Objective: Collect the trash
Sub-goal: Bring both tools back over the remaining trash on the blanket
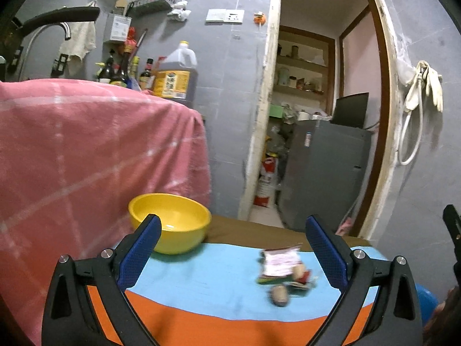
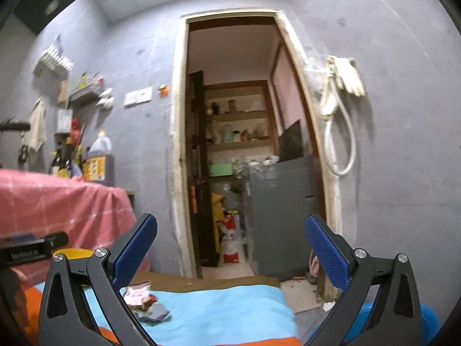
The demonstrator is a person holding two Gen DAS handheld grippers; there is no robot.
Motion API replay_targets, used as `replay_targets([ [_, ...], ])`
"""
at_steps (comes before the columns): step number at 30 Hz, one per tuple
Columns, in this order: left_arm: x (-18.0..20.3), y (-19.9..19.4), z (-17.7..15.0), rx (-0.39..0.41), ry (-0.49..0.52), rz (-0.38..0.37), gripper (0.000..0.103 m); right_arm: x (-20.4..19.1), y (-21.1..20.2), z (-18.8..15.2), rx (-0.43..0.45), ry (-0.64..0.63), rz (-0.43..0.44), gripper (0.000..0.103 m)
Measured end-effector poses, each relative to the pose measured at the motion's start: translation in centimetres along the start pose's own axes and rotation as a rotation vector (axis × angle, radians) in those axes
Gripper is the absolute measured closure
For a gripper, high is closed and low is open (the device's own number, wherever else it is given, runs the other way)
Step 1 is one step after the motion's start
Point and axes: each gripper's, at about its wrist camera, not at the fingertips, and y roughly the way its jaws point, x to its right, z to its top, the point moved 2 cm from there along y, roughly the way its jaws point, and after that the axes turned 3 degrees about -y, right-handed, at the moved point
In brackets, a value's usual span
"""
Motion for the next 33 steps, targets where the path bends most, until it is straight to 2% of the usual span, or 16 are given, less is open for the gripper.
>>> replay_targets([
  [6,-2.1,0.9,-0.5,-0.009,0.039,0.015,0.005,-4.3,3.0,-1.7,-0.103,-0.073,0.112,0.0],
  [9,-2.6,2.0,-0.9,-0.039,0.059,-0.005,0.005,-5.9,4.5,-2.7,-0.184,-0.129,0.129,0.0],
  [12,-2.8,3.8,-1.6,-0.125,0.076,-0.053,0.005,-6.9,5.8,-3.6,-0.271,-0.185,0.123,0.0],
  [17,-2.8,7.2,-2.9,-0.27,0.047,-0.116,0.005,-7.8,8.4,-5.4,-0.451,-0.223,0.145,0.0],
  [24,-2.0,11.3,-3.9,-0.461,-0.04,-0.216,0.007,-6.5,11.0,-7.5,-0.65,-0.14,0.183,0.0],
  [26,-1.5,12.5,-4.1,-0.512,-0.064,-0.253,0.012,-5.8,11.6,-7.9,-0.69,-0.099,0.177,0.002],
  [27,-1.1,13.0,-4.3,-0.54,-0.06,-0.269,0.019,-5.6,11.9,-8.1,-0.706,-0.082,0.177,0.005],
  [28,-0.7,13.5,-4.3,-0.567,-0.05,-0.276,0.031,-5.5,12.1,-8.2,-0.72,-0.071,0.179,0.007],
  [33,0.6,15.5,-5.3,-0.654,-0.034,-0.319,0.053,-5.6,12.8,-9.2,-0.794,-0.048,0.22,0.019],
])
